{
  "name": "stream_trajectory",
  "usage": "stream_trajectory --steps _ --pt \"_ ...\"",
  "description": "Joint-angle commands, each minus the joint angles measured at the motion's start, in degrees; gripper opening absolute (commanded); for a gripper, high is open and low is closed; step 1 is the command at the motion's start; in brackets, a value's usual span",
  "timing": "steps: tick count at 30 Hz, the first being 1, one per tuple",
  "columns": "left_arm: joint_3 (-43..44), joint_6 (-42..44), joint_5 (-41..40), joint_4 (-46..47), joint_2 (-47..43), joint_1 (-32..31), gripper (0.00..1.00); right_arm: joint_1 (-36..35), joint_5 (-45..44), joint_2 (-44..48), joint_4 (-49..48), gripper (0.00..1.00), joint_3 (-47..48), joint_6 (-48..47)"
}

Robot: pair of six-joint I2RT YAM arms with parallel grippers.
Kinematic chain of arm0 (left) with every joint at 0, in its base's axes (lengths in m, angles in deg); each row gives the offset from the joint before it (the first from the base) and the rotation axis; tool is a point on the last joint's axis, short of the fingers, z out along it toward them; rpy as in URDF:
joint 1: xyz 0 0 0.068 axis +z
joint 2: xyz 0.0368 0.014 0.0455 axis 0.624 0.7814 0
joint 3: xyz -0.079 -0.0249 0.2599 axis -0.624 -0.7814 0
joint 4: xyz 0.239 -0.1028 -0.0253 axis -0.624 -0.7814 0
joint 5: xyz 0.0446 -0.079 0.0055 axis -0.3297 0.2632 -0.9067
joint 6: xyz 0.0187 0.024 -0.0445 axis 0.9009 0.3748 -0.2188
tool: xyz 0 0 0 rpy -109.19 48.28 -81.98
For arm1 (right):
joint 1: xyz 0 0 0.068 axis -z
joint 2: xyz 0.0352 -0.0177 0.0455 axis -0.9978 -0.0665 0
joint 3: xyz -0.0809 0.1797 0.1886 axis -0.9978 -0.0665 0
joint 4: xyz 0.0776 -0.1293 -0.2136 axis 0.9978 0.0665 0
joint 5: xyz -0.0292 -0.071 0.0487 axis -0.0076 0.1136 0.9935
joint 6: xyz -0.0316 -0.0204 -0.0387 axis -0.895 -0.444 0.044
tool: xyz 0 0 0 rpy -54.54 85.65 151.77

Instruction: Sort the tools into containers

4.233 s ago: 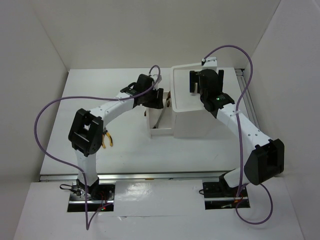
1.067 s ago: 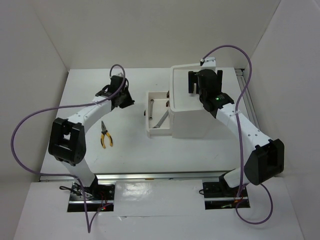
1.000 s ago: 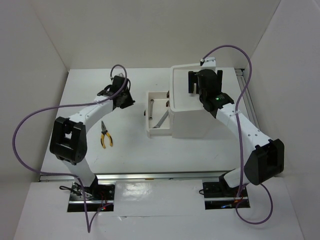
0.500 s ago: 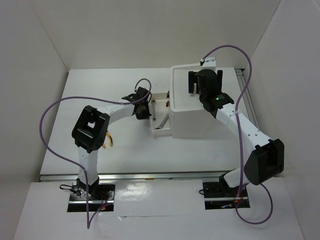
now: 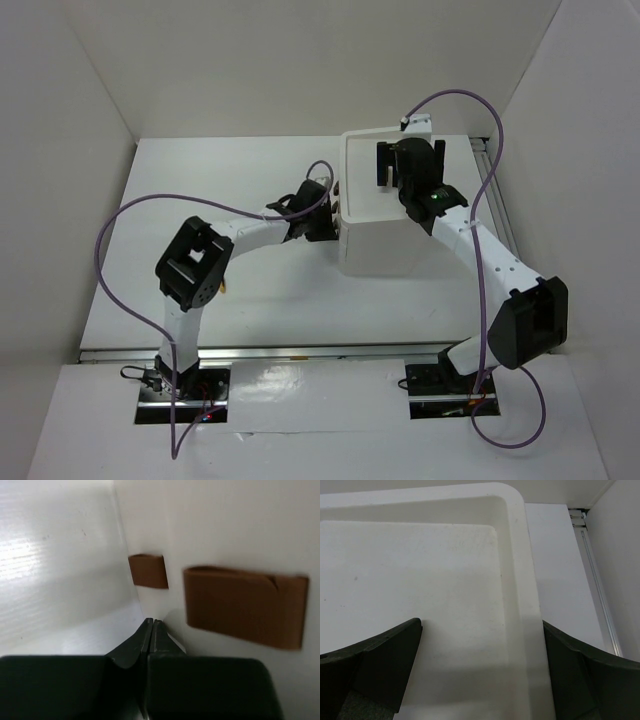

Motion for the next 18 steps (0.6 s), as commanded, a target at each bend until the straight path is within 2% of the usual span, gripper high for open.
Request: stream_trajectory --steps 1,2,3,4,5,6,7,8,10,11,15,18 --pt "5.07 -2.72 11.28 8.83 1.50 -0.74 0.09 -5.45 17.08 -7.64 14.28 1.00 -4.62 4.49" --pt "4.37 -2.72 10.60 8.83 1.50 -0.74 0.11 -5.45 17.08 -7.64 14.28 1.00 -4.62 4.49" --pt "4.37 -4.98 8.16 3.18 1.50 -0.74 0.14 -5.45 17.08 -7.64 14.28 1.00 -4.62 4.49" --pt "4.37 -5.87 5.61 -0.71 0.71 -0.74 0.23 -5.45 16.39 -7.64 14.89 1.00 -4.62 4.49" --pt "4.37 -7.45 -1.03 -4.84 -0.25 0.66 0.32 -5.45 15.51 -7.64 14.89 1.00 -4.09 4.49" --pt "2.80 -11.38 -4.49 -8.88 -1.83 1.63 0.45 -5.45 14.98 -7.12 14.89 1.00 -4.09 4.49" --pt "0.26 -12.90 -7.05 -11.10 -7.32 2.77 0.60 -5.45 14.97 -6.59 14.89 1.00 -4.09 4.49" --pt "-7.42 -14.04 -9.77 -10.25 -11.21 5.39 0.62 -5.45 14.37 -5.10 14.89 1.00 -4.09 5.10" --pt "-14.41 -15.63 -11.63 -8.84 -19.12 8.21 0.69 -5.45 13.31 -3.34 14.89 1.00 -3.48 5.81" --pt "-19.14 -15.64 -14.17 -9.96 -26.55 9.62 0.73 -5.45 12.09 -1.76 14.89 1.00 -2.34 6.41" --pt "-24.55 -13.54 -17.00 -15.83 -40.38 18.48 0.76 -4.93 11.37 1.58 15.60 1.00 2.48 6.42" --pt "-25.17 -10.81 -17.18 -20.79 -44.80 24.81 0.76 -4.92 11.90 2.11 17.79 1.00 7.14 6.42"
